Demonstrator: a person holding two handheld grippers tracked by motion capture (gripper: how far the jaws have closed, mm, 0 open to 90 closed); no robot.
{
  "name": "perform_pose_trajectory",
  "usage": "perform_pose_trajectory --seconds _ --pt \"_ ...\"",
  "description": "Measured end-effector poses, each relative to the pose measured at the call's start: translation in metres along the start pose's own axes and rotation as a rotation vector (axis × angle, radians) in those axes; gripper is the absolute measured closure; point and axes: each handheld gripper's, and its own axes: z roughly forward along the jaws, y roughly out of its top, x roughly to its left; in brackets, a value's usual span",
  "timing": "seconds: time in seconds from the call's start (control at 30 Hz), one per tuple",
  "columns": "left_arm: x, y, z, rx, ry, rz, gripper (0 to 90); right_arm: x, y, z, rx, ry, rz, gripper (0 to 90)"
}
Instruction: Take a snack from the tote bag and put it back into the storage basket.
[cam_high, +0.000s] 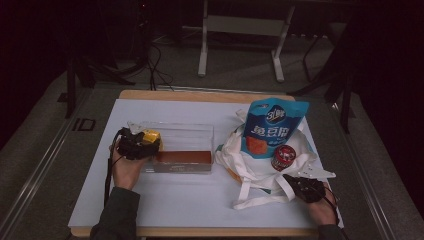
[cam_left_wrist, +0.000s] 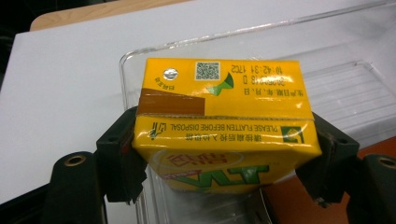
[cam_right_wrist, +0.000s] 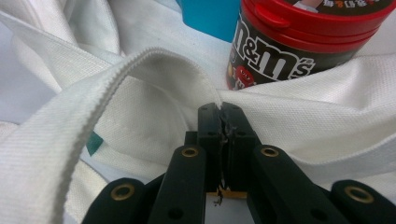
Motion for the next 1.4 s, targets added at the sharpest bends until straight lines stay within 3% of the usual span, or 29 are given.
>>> perform_pose_trajectory --seconds 0.27,0.4,0.77,1.0,1.13,1.4 --pt "0.001 -0.005 -0.008 0.007 -0.012 -0.017 25.3 0.000 0.000 0.000 0.000 -0.001 0.001 87.2" --pt "0.000 -0.006 -0.014 0.020 -0.031 0.003 25.0 0.000 0.000 0.000 -0.001 -0.001 0.000 87.2" --pt "0.006 -0.004 -0.021 -0.054 -0.038 0.002 17.3 0.000 0.000 0.000 -0.001 -0.001 0.004 87.2" --pt "0.001 0.002 -0.032 -0.117 -0.029 0.043 18.9 0.000 0.000 0.000 -0.001 -0.003 0.003 87.2" --pt "-0.004 0.005 -0.037 -0.135 -0.028 0.061 20.1 0.000 0.000 0.000 -0.002 -0.002 0.003 87.1" --pt "-0.012 0.012 -0.038 -0.141 -0.066 0.092 22.8 0.001 0.000 0.000 -0.002 -0.003 0.001 87.0"
